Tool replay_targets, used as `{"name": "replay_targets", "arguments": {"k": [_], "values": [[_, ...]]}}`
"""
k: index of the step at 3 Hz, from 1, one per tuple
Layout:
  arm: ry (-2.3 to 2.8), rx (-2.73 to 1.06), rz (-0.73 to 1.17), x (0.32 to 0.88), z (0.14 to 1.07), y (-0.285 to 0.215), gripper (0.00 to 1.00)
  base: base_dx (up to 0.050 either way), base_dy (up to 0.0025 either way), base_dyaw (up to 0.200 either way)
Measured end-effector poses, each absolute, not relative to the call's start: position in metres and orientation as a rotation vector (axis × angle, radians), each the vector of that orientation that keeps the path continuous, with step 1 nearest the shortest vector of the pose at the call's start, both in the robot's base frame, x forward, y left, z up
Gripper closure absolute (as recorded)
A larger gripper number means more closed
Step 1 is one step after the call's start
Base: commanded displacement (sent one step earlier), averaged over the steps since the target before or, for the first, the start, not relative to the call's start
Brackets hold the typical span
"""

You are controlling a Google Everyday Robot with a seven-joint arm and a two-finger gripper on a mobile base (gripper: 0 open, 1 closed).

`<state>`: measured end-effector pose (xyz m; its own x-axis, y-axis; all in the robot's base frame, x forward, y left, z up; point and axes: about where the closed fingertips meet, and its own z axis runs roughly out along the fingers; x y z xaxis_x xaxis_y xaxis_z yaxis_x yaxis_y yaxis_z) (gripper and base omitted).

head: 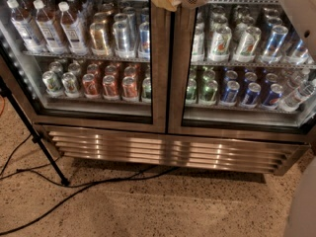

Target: Open left fridge door

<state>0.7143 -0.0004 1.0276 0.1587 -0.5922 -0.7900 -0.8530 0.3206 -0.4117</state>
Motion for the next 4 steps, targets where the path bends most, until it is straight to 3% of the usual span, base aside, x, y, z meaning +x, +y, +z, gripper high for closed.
{"name": "replay_targets", "arguments": {"k": [4], "values": [[1.519,-1.363,0.354,0.7173,1.0298,-0.003,1.0,0.0,0.0,0.0]]}}
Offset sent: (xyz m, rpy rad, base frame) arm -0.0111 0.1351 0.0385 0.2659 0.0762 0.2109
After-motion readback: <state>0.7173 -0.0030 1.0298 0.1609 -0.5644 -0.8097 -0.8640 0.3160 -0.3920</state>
